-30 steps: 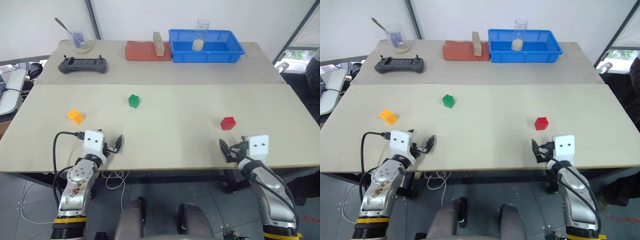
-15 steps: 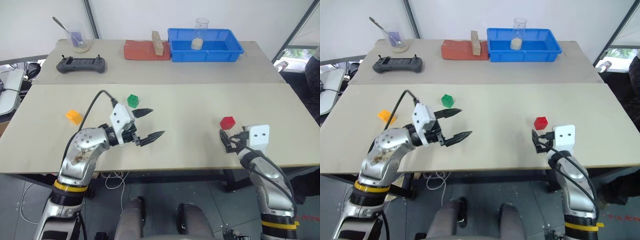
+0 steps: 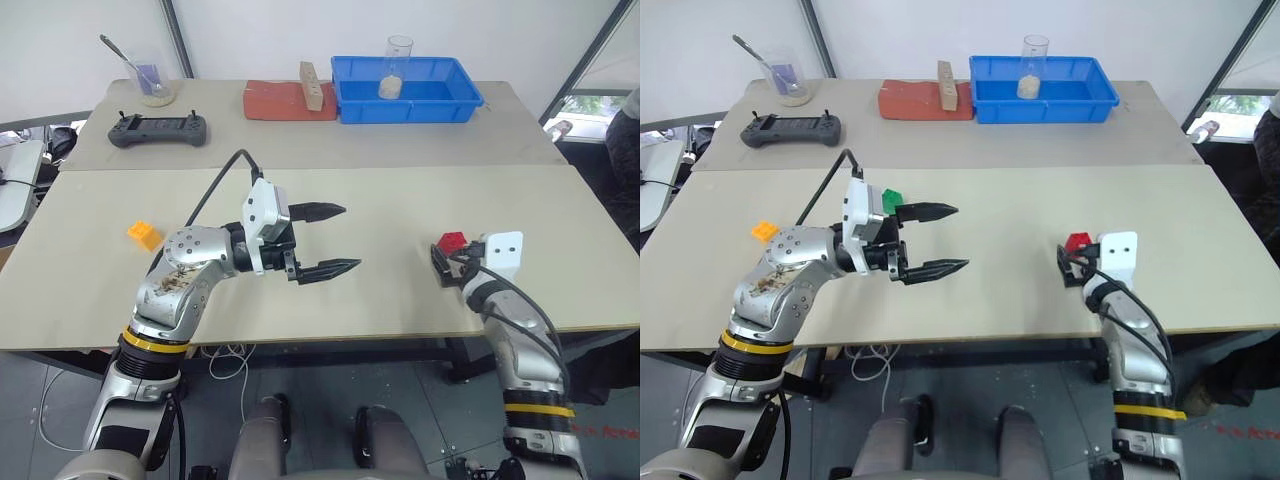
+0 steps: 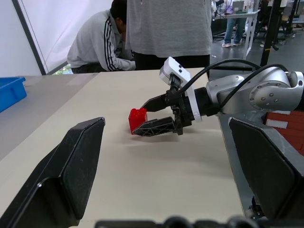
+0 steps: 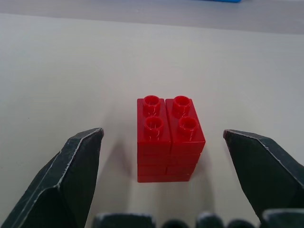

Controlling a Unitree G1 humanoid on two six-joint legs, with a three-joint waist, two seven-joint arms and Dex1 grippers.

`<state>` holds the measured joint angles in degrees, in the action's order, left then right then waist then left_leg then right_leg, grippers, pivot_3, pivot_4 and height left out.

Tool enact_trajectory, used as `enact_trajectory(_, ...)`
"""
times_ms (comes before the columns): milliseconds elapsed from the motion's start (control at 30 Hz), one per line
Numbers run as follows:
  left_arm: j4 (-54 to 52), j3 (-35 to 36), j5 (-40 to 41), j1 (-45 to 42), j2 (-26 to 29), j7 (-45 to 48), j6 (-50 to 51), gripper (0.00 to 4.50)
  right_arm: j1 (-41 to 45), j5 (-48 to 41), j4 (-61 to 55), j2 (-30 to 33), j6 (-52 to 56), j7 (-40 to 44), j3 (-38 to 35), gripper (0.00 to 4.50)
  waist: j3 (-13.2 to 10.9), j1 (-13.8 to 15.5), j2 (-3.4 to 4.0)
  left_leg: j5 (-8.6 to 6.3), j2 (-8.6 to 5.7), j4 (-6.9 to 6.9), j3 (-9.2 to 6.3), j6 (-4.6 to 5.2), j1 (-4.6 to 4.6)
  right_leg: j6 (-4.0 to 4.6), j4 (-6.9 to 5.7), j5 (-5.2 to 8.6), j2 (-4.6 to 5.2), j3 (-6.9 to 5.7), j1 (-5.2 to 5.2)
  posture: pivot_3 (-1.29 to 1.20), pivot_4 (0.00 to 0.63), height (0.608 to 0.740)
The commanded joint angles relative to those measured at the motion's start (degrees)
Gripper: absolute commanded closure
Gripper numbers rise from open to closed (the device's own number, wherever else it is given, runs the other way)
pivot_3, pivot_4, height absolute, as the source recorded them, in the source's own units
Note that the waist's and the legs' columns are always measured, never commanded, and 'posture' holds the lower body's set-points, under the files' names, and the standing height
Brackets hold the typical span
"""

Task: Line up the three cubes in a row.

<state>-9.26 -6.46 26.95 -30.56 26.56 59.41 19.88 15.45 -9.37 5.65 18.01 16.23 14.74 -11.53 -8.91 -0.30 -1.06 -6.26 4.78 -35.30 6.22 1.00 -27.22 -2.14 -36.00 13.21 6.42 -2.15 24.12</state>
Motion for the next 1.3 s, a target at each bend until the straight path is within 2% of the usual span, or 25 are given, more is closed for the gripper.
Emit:
enact_trajectory(33, 0.03, 0.36, -0.43, 0.6, 0.35, 0.31, -1.18, 0.0, 1.07, -0.87, 0.28, 1.02, -2.93, 1.44, -0.85, 1.16, 0.0, -0.01, 0.0, 0.0, 0.0, 0.0, 0.0, 0.0, 0.0, 0.01, -0.01, 0.0, 0.0, 0.0, 0.01, 0.0, 0.15, 0.74)
enact_trajectory(200, -0.11, 0.8, -0.41, 1.11, 0.64, 0.28, -1.32, 0.0, 1.15, -0.73, 0.75, 0.92, -3.94, 1.68, -0.75, 2.89, 0.0, -0.07, 0.0, 0.0, 0.0, 0.0, 0.0, 0.0, 0.0, 0.02, -0.03, -0.01, 0.0, 0.0, 0.01, 0.0, 0.15, 0.74)
enact_trajectory(233, -0.34, 0.86, -0.39, 1.38, 0.76, 0.22, -1.3, 0.0, 1.07, -0.7, 0.68, 0.94, -4.16, 1.82, -0.66, 3.09, 0.0, -0.07, 0.0, 0.0, 0.0, 0.0, 0.0, 0.0, 0.0, 0.01, -0.03, -0.01, 0.0, 0.0, 0.01, 0.0, 0.15, 0.74)
enact_trajectory(333, -1.05, 1.13, -0.26, 2.09, 1.29, 0.11, -1.15, 0.0, 0.71, -0.68, -0.42, 1.48, -4.25, 2.77, -0.26, 3.08, 0.0, -0.22, 0.0, 0.0, 0.01, 0.0, 0.0, -0.01, 0.0, 0.03, -0.04, -0.02, 0.0, 0.0, 0.01, 0.0, 0.15, 0.74)
enact_trajectory(400, -1.57, 1.55, -0.09, 2.66, 2.09, 0.35, -1.16, 0.0, 0.78, -1.7, -2.72, 2.85, -2.91, 6.62, 1.17, 3.08, 0.0, -0.29, 0.0, 0.0, 0.0, 0.0, 0.0, 0.0, 0.0, 0.05, -0.04, -0.03, 0.0, 0.01, 0.02, 0.0, 0.15, 0.74)
enact_trajectory(500, -2.21, 2.35, 0.36, 4.34, 4.45, 2.1, -1.64, 0.0, 1.67, -4.77, -6.25, 7.51, -0.68, 19.28, 6.09, 3.08, 0.0, -0.46, 0.01, 0.0, 0.01, 0.0, 0.0, -0.01, 0.0, 0.07, -0.06, -0.03, 0.0, 0.03, 0.03, 0.0, 0.15, 0.74)
enact_trajectory(600, -2.69, 3.96, 0.5, 8.5, 7.19, 4.29, -3.77, 0.0, 5.23, -9.8, -5.8, 13.98, 0.27, 39.24, 12.2, 3.08, -0.01, -0.96, 0.02, 0.0, 0.03, 0.0, 0.0, -0.01, 0.04, 0.1, -0.05, -0.01, -0.01, 0.04, 0.06, 0.0, 0.15, 0.74)
enact_trajectory(767, -5.69, 5.22, 1.06, 14.41, 10.34, 6.32, -5.28, 0.0, 13.43, -8.63, 3.88, 16.07, -4.2, 54.13, 18.58, 3.08, -0.02, -0.5, 0.01, -0.08, 0.05, 0.02, -0.05, -0.13, 0.12, 0.25, -0.06, 0.06, -0.03, 0.0, 0.05, 0.0, 0.15, 0.74)
enact_trajectory(800, -6.57, 5.58, 1.39, 15.46, 10.81, 6.4, -5.19, 0.0, 15.1, -8.15, 6.01, 15.72, -5.31, 56.08, 19.52, 3.08, -0.02, -0.48, 0.01, -0.26, 0.05, 0.02, -0.04, -0.43, 0.1, 0.35, -0.05, 0.11, -0.02, 0.0, 0.05, 0.0, 0.15, 0.74)
enact_trajectory(1033, -14.22, 8.35, 3.12, 22.2, 13.24, 3.83, -2.32, 0.0, 26.3, -3.22, 26.47, 11.35, -18.06, 67.06, 24.08, 3.08, -0.04, 0.01, 0.02, -0.26, 0.05, -0.01, 0.03, -0.47, 0.04, 0.38, -0.03, 0.11, 0.02, -0.04, 0.05, 0.0, 0.15, 0.74)
enact_trajectory(1300, -17.04, 9.99, 3.19, 25.26, 13.74, 0.09, -0.89, 0.0, 27.34, -1.71, 29.43, 7.69, -20.91, 71.57, 25.29, 3.08, -0.05, -0.15, 0.04, -0.22, 0.06, -0.01, 0.03, -0.53, 0.05, 0.18, -0.14, -0.01, 0.0, -0.05, 0.08, 0.0, 0.15, 0.74)
